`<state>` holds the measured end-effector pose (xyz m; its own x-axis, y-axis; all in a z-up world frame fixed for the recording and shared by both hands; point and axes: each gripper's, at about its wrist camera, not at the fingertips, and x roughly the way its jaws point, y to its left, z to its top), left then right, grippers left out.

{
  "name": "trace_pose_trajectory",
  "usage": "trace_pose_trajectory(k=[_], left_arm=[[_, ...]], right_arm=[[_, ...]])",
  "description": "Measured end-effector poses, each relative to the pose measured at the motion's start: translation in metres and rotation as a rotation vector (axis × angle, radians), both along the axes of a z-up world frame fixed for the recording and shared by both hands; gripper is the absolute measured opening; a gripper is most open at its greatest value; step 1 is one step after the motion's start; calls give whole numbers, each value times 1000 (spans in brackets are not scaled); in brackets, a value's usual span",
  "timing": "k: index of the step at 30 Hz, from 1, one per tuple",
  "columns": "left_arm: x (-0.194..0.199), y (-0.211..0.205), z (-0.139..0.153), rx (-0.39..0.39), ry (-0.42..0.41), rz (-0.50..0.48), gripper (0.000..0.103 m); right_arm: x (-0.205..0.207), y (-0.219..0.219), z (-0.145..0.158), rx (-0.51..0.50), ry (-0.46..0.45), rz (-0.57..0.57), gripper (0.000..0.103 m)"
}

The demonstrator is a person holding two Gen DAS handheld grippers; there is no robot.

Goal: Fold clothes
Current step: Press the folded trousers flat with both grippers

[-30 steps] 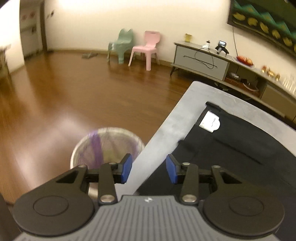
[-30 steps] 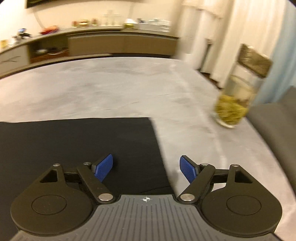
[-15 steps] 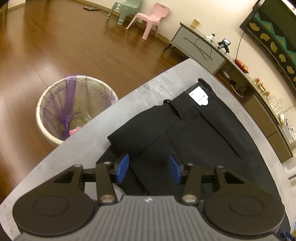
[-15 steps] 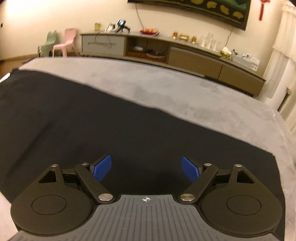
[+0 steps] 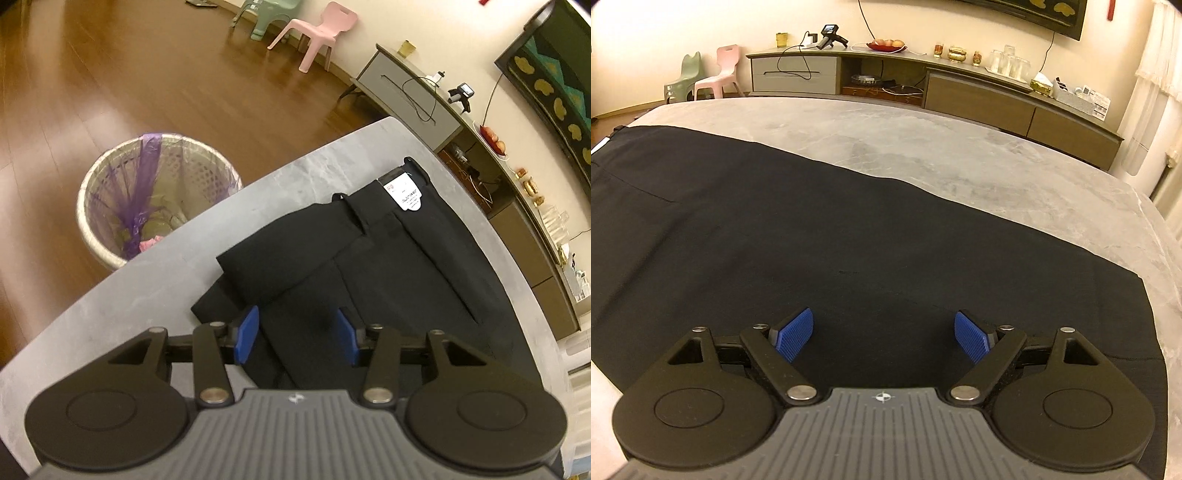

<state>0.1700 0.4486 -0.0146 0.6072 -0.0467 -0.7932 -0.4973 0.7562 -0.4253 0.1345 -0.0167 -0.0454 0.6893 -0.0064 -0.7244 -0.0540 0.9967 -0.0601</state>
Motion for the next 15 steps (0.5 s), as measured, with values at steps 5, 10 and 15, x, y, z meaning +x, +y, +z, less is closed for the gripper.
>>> trace_pose_trajectory(k=[5, 10, 15], left_arm=[[-8, 11, -3, 5, 23, 59, 44], [0, 7, -3, -9, -19, 51, 38], [-20, -3, 9, -30, -82, 78, 0]], right_arm=[[-6, -3, -1, 13, 1, -7, 88], [-5, 1, -2, 13, 2, 4, 88], [-5, -1, -3, 23, 7, 10, 89]])
